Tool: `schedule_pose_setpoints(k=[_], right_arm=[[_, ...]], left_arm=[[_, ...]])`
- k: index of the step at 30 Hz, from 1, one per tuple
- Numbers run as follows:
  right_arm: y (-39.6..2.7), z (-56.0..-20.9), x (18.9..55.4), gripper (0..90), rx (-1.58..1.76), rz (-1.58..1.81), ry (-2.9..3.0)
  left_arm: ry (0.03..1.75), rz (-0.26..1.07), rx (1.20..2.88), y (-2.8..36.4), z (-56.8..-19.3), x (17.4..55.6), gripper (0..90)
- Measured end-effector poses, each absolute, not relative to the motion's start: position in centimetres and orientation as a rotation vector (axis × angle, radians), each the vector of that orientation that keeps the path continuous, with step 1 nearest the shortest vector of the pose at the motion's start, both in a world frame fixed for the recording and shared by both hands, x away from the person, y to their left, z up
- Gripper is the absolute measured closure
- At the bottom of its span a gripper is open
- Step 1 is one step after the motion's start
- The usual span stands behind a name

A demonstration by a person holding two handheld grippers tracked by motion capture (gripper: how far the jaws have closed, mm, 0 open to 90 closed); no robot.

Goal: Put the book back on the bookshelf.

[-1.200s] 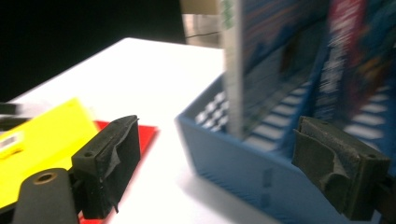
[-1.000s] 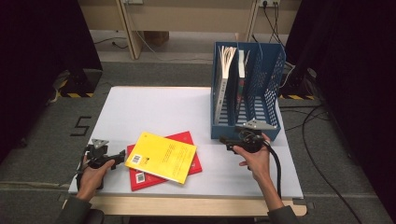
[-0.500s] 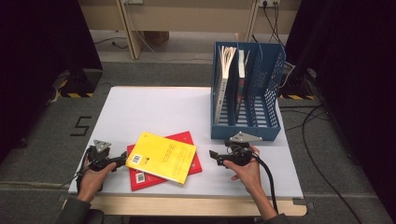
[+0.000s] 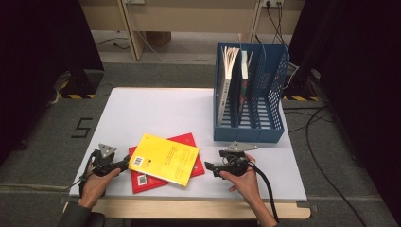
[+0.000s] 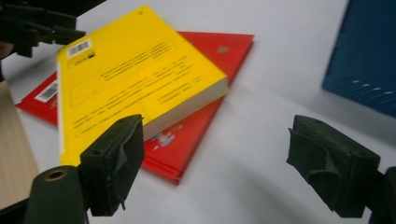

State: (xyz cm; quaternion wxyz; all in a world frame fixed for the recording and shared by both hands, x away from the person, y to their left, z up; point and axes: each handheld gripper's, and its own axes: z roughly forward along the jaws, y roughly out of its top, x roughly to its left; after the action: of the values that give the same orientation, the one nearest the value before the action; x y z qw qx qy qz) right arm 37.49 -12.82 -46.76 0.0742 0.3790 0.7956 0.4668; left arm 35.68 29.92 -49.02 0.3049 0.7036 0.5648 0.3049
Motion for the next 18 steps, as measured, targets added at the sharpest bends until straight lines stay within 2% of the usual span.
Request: schedule_pose_setpoints(k=[2, 3, 5, 18], right_arm=[[-12.3, -47.0, 37.1, 19.3, 1.121, 1.408, 2.413], [-12.1, -47.1, 37.0, 19.3, 1.120, 1.403, 2.423], [-11.6, -47.4, 36.7, 19.3, 1.105, 1.399, 2.444], [-10.5, -48.7, 36.1, 19.3, 1.138, 1.368, 2.516]], left_arm=[[1.484, 0.804, 1.869, 29.7, -48.9, 35.5, 35.4], [1.477, 0.798, 1.878, 29.6, -48.9, 35.4, 31.8], [1.456, 0.807, 1.894, 29.2, -48.9, 35.0, 35.1], [1.363, 0.814, 1.980, 27.2, -48.6, 33.3, 33.9]])
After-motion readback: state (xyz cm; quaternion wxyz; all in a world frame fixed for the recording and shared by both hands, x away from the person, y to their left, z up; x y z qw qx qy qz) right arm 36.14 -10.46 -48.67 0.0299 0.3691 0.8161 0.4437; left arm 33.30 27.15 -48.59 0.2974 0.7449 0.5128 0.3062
